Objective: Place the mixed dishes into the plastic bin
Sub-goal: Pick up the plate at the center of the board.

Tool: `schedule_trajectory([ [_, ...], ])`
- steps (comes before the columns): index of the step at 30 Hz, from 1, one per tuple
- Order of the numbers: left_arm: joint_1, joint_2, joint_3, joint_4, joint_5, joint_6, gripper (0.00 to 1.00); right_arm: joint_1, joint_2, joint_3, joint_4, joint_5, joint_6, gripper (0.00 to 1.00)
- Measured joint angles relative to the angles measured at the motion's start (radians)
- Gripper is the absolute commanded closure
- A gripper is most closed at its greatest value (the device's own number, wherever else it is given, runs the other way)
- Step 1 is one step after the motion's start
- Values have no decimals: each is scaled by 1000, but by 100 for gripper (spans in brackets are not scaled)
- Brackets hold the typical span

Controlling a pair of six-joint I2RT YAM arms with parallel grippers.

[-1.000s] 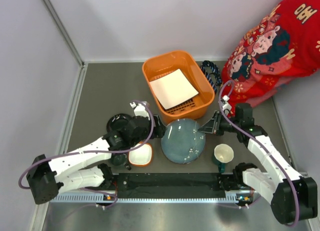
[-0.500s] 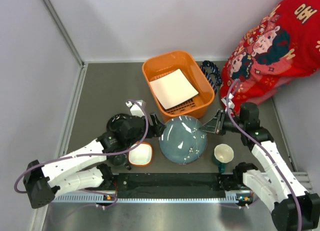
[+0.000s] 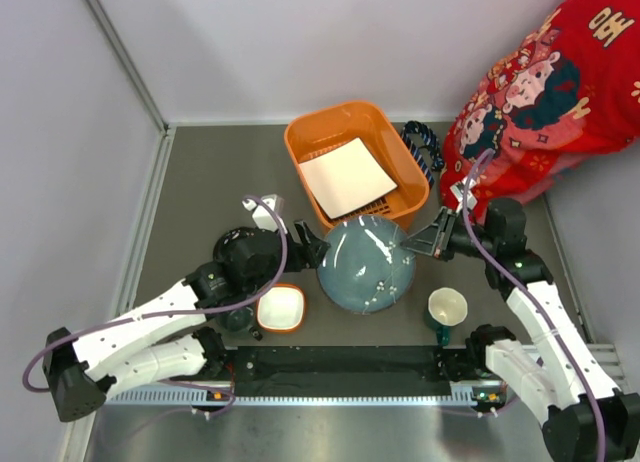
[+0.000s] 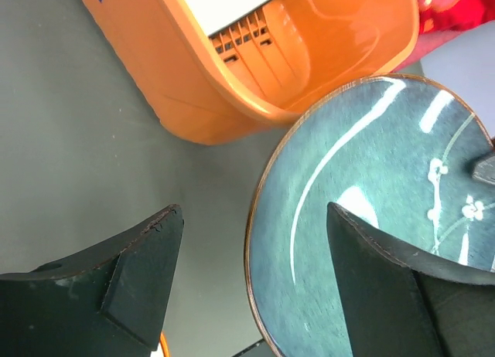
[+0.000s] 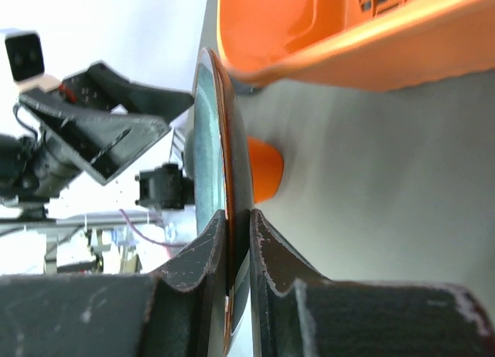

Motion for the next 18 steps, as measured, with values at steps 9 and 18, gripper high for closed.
schedule_trajectory([
  [9,0,-24,0,33,-22,-17,20,-29,54,0,135,37,91,100],
  [18,0,15,-1,176,-13,-32,19,-47,109,-6,292,60,180,100],
])
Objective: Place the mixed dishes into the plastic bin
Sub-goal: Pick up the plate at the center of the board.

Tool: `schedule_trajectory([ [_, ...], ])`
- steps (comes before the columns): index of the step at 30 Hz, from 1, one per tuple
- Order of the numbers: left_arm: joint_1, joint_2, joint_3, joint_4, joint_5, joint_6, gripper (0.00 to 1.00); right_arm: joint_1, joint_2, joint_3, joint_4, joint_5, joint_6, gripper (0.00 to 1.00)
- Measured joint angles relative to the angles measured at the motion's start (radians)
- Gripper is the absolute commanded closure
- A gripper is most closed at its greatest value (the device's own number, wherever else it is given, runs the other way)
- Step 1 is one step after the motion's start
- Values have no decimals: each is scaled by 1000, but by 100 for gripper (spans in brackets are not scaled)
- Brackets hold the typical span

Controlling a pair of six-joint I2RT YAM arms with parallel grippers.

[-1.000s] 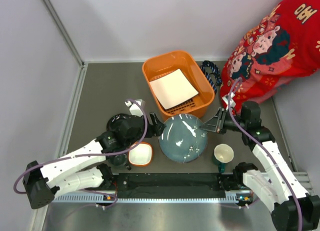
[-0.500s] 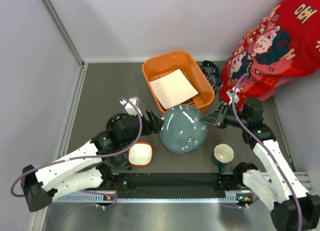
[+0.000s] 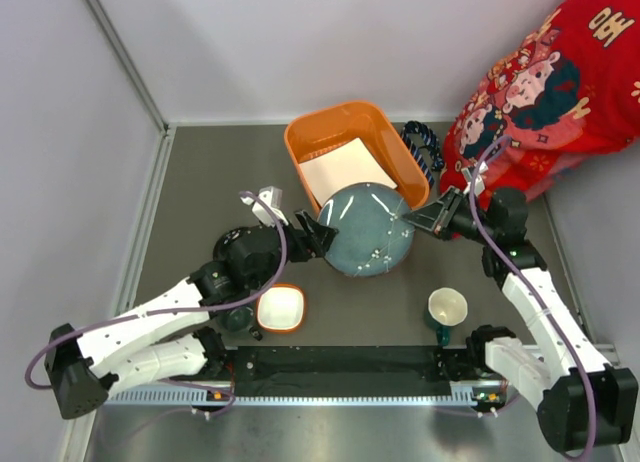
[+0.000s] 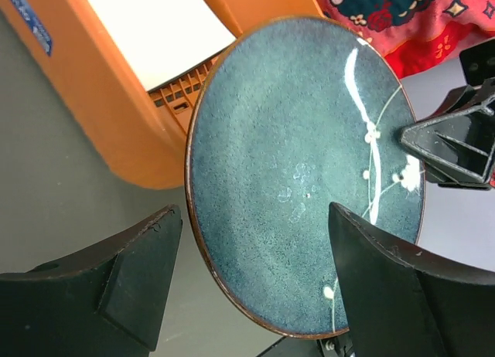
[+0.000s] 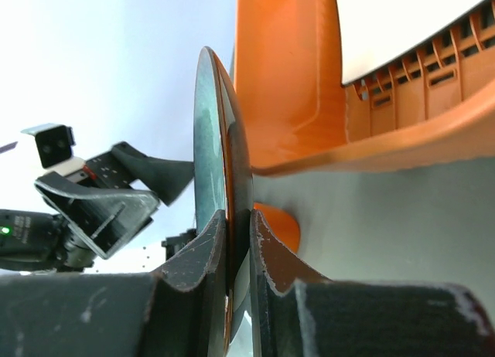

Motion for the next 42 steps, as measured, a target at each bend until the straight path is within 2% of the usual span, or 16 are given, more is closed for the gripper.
schedule_trajectory([
  [10,10,27,-49,119,24,-32,22,-1,48,-4,138,-11,96,100],
  [15,13,27,-76,167,37,-51,33,-2,62,-27,233,-31,155,100],
  [22,26,32,-81,232,56,-71,56,-3,72,-35,278,-55,188,100],
  [23,27,36,-81,242,57,-73,65,-3,72,-35,282,-55,190,100],
  [25,33,48,-81,251,59,-77,77,-4,72,-35,288,-56,195,100],
  [27,40,60,-82,267,64,-95,99,-7,72,-36,292,-51,193,100],
  [30,45,61,-79,327,68,-134,100,-18,74,-44,295,-44,183,100],
  [34,49,61,-79,327,75,-148,100,-18,72,-44,302,-45,160,99],
  [35,50,62,-79,327,77,-148,100,-18,72,-44,295,-46,149,91],
  [38,51,71,-79,325,84,-148,100,-19,72,-40,262,-45,116,78],
  [42,54,94,-79,330,102,-136,100,-21,72,-40,208,-49,92,66],
])
